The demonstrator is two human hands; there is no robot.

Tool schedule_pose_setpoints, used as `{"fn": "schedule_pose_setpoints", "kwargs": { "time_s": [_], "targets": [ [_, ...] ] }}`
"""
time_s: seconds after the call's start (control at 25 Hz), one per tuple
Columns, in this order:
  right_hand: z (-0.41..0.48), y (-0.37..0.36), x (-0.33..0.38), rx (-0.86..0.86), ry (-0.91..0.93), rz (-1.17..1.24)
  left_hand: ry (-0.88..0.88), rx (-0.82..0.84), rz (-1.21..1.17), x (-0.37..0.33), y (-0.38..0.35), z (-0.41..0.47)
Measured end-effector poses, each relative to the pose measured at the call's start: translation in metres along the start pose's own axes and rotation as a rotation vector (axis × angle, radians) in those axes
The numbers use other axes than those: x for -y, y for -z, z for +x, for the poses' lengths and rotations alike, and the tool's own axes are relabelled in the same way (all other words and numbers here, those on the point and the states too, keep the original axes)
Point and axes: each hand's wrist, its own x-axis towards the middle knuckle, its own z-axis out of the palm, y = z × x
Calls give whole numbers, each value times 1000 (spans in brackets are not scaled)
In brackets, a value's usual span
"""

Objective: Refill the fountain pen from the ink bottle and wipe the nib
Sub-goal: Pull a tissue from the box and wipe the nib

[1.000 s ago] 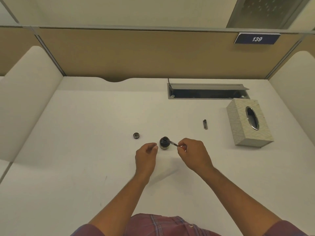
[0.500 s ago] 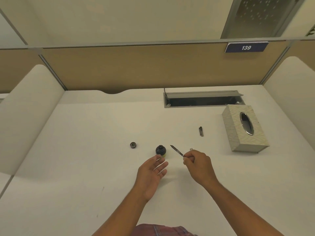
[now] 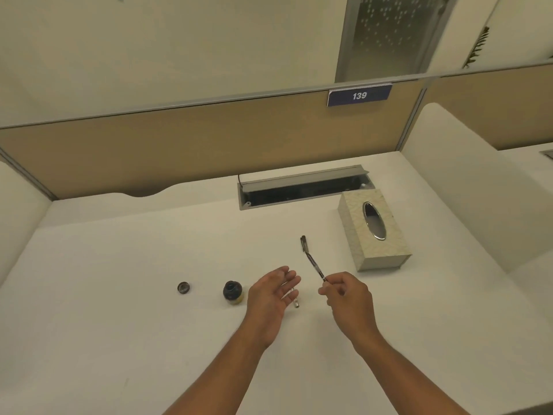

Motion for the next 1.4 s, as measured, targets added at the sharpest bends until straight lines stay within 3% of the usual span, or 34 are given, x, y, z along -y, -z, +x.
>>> {"fn": "schedule_pose_setpoints", "kwargs": {
  "time_s": [0.28, 0.64, 1.08, 1.4],
  "targets": [
    [42, 60, -13, -151, -14, 85, -106, 26, 294, 3, -103, 44],
    [97, 112, -29, -257, 21, 68, -495, 38, 1268, 18, -213, 122],
    [128, 120, -32, -329, 29, 93, -334, 95, 2134, 28, -275, 174],
    [131, 117, -39, -355, -7, 69, -334, 19, 2236, 44, -288, 179]
  ]
}}
